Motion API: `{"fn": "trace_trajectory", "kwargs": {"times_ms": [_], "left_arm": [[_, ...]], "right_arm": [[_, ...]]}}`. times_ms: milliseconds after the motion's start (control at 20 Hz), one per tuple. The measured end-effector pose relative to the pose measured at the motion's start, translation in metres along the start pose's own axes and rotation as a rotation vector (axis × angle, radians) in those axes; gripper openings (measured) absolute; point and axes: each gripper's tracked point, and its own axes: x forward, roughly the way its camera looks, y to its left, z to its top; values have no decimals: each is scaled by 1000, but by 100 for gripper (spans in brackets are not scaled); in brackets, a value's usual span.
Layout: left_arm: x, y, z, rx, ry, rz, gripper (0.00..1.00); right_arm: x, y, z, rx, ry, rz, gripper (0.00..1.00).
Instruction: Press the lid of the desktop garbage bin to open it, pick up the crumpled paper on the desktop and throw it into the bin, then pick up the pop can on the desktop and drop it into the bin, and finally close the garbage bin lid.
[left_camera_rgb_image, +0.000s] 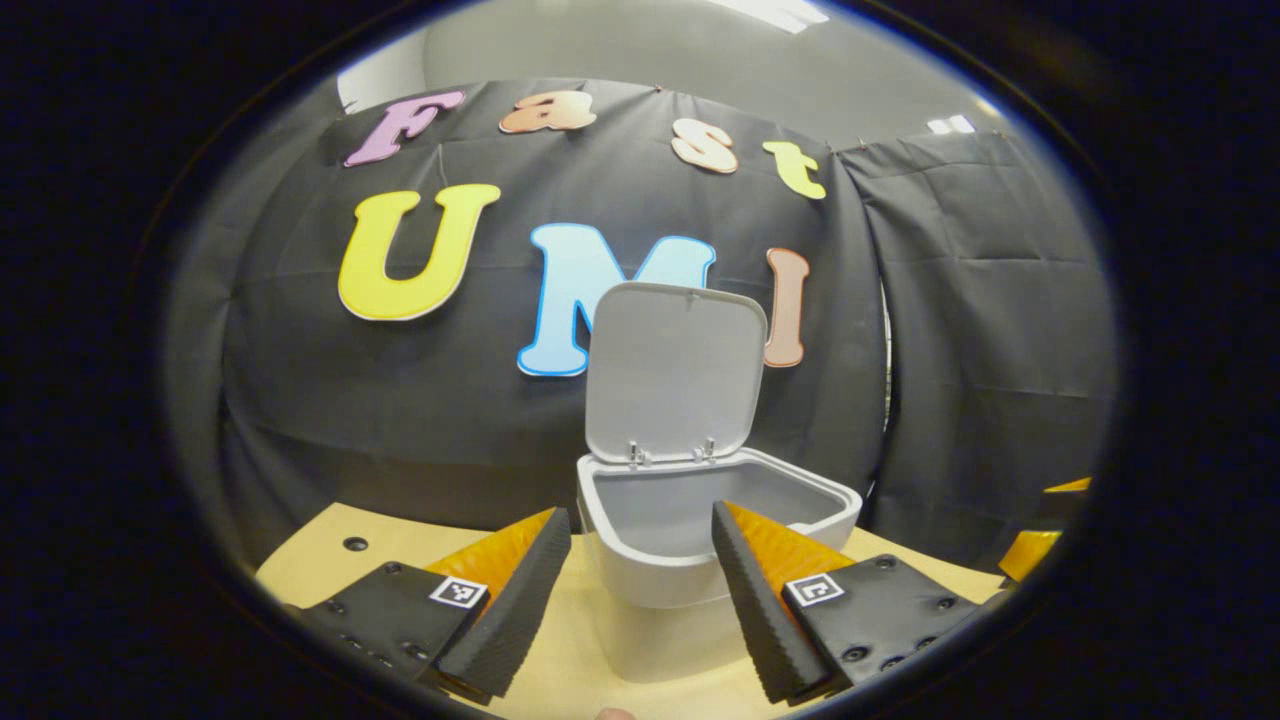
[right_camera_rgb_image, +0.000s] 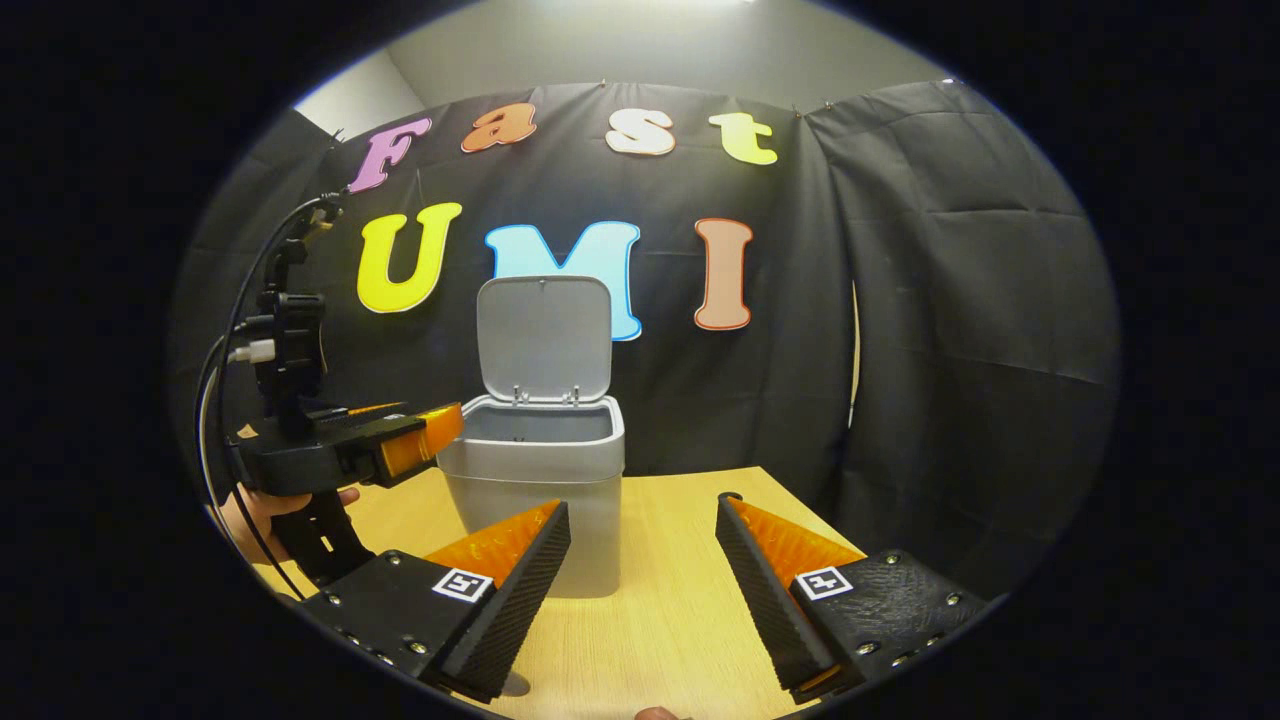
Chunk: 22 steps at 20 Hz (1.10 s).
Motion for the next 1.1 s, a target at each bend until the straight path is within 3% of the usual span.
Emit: {"fn": "trace_trajectory", "kwargs": {"times_ms": [700,1100], "left_arm": [[-69,37,15,46,-36,167,93],[-92,42,11,30,-25,170,96]], "right_arm": [[-7,78,-48,-17,142,300,94],[-18,117,-95,-49,300,438,95]]}}
